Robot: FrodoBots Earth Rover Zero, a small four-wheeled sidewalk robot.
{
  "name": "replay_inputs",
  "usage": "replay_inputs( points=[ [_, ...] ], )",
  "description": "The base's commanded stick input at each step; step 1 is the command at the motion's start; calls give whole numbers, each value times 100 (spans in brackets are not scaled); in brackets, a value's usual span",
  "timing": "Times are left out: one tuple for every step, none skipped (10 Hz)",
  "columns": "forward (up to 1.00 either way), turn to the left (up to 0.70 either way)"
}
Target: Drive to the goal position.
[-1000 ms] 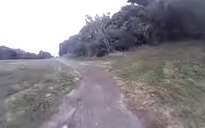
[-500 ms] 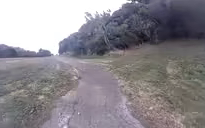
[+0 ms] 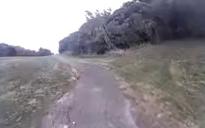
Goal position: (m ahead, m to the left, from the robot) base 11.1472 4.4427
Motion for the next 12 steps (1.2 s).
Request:
replay_inputs(
  points=[
    [45,0],
    [45,0],
    [45,10],
    [45,23],
    [45,27],
    [45,27],
    [45,27],
    [45,26],
    [45,6],
    [45,4],
    [45,2],
    [45,0]
  ],
)
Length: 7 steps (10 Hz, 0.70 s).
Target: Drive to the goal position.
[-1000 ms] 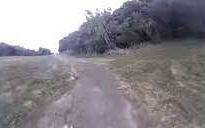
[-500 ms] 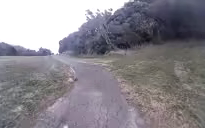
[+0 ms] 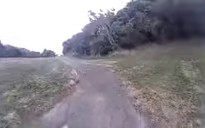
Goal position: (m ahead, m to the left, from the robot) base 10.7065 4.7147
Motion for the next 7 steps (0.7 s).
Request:
replay_inputs(
  points=[
    [45,0],
    [45,0],
    [45,0],
    [45,0],
    [45,0],
    [45,0],
    [45,0]
  ],
)
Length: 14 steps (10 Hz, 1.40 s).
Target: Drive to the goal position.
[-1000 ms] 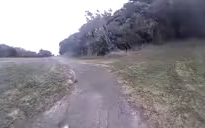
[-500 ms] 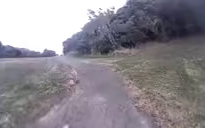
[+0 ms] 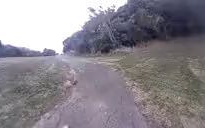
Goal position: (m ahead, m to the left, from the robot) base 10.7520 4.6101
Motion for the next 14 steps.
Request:
replay_inputs(
  points=[
    [45,0],
    [45,0],
    [45,0],
    [45,0],
    [45,0],
    [45,0],
    [45,0],
    [45,0],
    [45,0],
    [45,0],
    [45,0],
    [45,0],
    [45,0],
    [45,0]
  ],
)
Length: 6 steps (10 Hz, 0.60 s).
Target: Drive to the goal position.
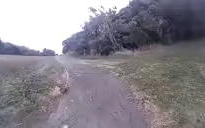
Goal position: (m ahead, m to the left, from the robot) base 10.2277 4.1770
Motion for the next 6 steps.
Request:
replay_inputs(
  points=[
    [45,0],
    [45,0],
    [45,0],
    [45,0],
    [45,0],
    [45,0]
  ],
)
